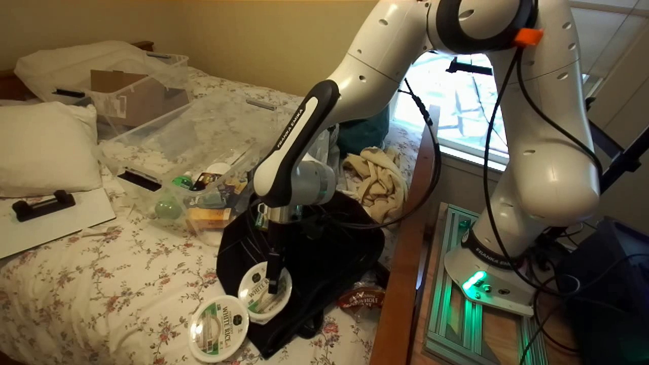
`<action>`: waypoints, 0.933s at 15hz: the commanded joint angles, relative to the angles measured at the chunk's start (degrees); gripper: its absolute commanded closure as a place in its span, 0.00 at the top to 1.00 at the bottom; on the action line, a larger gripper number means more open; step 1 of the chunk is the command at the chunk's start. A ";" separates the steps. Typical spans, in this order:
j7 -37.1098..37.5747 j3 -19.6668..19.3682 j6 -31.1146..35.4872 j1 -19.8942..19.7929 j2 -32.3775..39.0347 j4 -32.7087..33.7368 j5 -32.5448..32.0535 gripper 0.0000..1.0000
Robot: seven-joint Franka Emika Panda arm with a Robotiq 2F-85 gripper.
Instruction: Move the object on the bed
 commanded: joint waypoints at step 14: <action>-11.70 0.74 -4.01 -2.95 7.38 5.66 10.01 0.17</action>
